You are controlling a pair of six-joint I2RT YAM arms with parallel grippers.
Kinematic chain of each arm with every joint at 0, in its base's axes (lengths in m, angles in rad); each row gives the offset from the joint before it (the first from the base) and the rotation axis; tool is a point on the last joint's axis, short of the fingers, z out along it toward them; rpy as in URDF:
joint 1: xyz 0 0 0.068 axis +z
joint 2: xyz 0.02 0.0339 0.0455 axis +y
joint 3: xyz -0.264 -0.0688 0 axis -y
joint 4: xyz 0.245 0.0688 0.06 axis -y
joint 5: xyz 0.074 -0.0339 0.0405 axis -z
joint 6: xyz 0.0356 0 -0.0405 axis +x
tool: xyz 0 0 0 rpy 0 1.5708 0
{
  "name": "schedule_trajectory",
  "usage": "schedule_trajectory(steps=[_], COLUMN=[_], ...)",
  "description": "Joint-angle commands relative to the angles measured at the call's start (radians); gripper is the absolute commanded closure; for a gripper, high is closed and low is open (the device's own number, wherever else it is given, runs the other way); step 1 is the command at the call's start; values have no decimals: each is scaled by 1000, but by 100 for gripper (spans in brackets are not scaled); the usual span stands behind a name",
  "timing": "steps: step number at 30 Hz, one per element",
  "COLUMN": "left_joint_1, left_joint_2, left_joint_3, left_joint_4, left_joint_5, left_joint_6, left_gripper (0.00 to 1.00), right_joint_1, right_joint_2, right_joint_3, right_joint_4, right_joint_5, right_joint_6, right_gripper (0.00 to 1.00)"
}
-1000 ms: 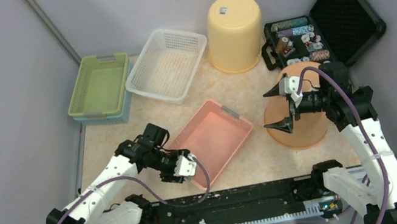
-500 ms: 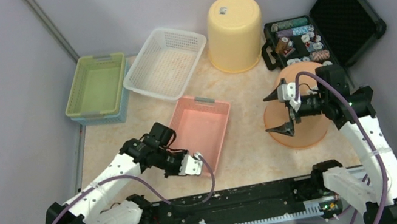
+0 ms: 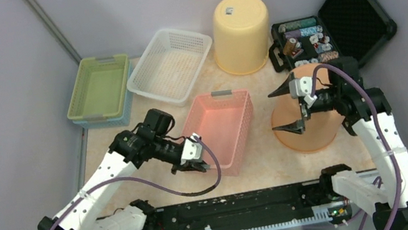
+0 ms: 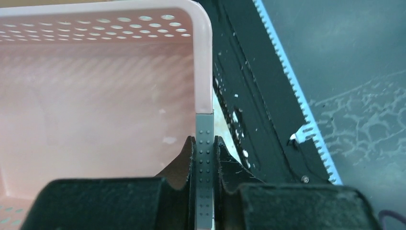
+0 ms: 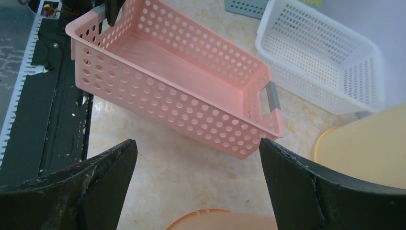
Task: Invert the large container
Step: Turn the container upside down at the center of the board.
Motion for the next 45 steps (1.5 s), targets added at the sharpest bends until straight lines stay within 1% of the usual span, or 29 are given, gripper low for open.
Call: schedule_trajectory(steps=[1,3,6,8,12,14,15,17,18,21,24,25,27,29,30,31,34,36,37,42,45], left_joint_1=[27,58,109,163,278,323,342,374,384,406,416,419,425,428,429,430,432,437,439,441,439], left_joint_2=[6,18,44,64,100,112,117,121,123,147,189,204,229,244,250,252,232,209,197,186,165], left_joint_3=[77,86,103,119,147,137,121,92,87,96,162,178,190,187,175,155,56,-16,-34,-10,-28], left_joint_4=[67,99,140,154,210,287,338,445,474,453,296,266,236,259,304,380,700,910,977,1143,1321], left_joint_5=[164,224,323,400,550,645,690,739,749,794,809,816,812,771,734,708,607,565,544,491,455], left_joint_6=[-142,-207,-295,-338,-468,-590,-678,-801,-834,-835,-698,-677,-657,-684,-736,-814,-1149,-1339,-1419,-1594,-1775], left_gripper=[100,100,100,100,100,100,100,100,100,100,100,100,100,100,100,100,100,100,100,100,100], right_joint_1=[8,7,8,7,7,9,12,22,26,39,68,84,124,163,176,188,222,236,241,243,243], right_joint_2=[14,19,26,32,52,61,64,67,68,78,87,91,106,126,135,143,166,186,196,228,223], right_joint_3=[87,102,116,126,154,166,168,165,159,128,85,75,70,74,75,77,84,90,92,97,92], right_joint_4=[-1,24,95,117,115,85,68,59,70,146,283,310,330,331,331,333,367,400,417,499,542], right_joint_5=[-94,-115,-134,-137,-130,-133,-134,-123,-116,-103,-83,-64,-18,20,31,41,74,92,96,99,92], right_joint_6=[9,48,154,187,168,118,71,32,28,85,182,202,209,209,209,211,252,294,317,444,482], right_gripper=[1,1,1,1,1,1,1,1,1,1,1,1,1,1,1,1,1,1,1,1,1])
